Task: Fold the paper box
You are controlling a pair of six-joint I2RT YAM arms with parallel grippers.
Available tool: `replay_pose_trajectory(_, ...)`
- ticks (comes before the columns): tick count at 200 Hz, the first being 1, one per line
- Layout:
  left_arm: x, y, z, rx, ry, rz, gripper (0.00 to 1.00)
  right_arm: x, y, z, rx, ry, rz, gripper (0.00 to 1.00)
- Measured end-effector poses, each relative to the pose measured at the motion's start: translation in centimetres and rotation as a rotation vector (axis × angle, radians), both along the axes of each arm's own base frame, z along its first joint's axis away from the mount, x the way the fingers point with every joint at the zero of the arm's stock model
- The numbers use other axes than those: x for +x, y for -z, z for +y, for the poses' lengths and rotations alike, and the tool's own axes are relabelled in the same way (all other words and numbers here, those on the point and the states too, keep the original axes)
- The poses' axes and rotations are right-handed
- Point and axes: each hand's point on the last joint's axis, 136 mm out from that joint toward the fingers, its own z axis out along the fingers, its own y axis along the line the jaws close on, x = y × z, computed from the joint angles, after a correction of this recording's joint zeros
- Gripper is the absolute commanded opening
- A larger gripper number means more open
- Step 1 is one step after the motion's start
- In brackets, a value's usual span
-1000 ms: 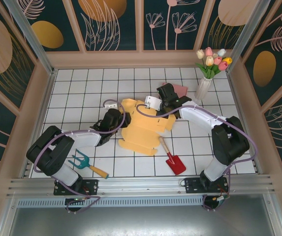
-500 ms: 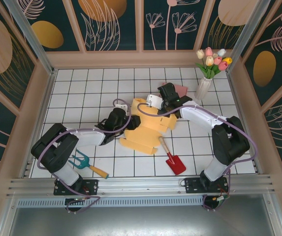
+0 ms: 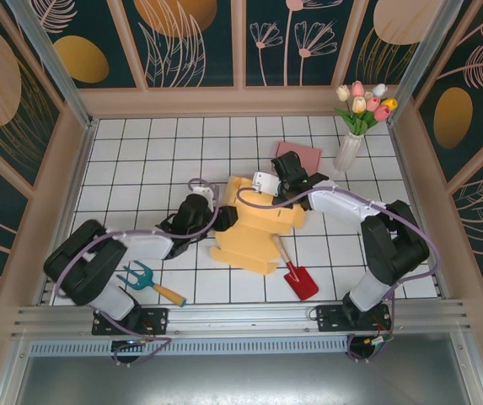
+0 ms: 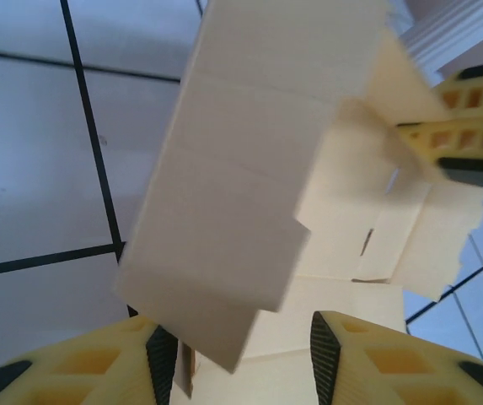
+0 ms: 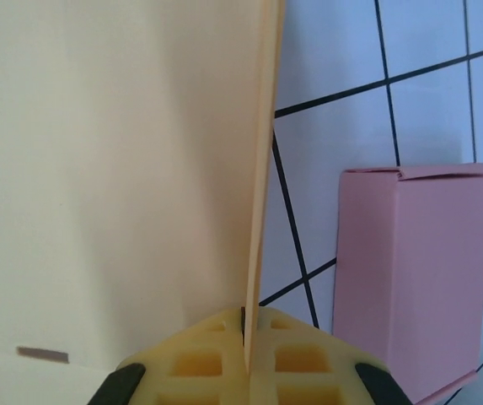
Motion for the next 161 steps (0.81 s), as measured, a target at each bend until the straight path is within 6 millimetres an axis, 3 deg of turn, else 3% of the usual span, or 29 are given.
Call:
replay_pose_trajectory(30,-1.6,-3.3,3.1,-0.012,-0.059,-0.123,0.54,-1.0,-1.4,1.0,0.020,-0.070,-0.109,0.00)
replay_pose_trajectory(82,-3.0,-6.8,8.7,0.015,-0.216,-0.314,0.56,-3.3,-4.1,2.9,-0.033,-0.229,-0.375,0.00)
replay_pose_trajectory(114,-3.5,-6.1,10.8,0.061,-0.278,-0.355,0.57,-4.1,-4.4,3.8,-0.104,-0.298,-0.486,0.00)
replay_pose_trajectory(161,-3.2,-3.9,12.1,0.162,-0.316,-0.359,0.57,-3.6,-7.7,5.3,-0.099,-0.297,-0.651,0.00)
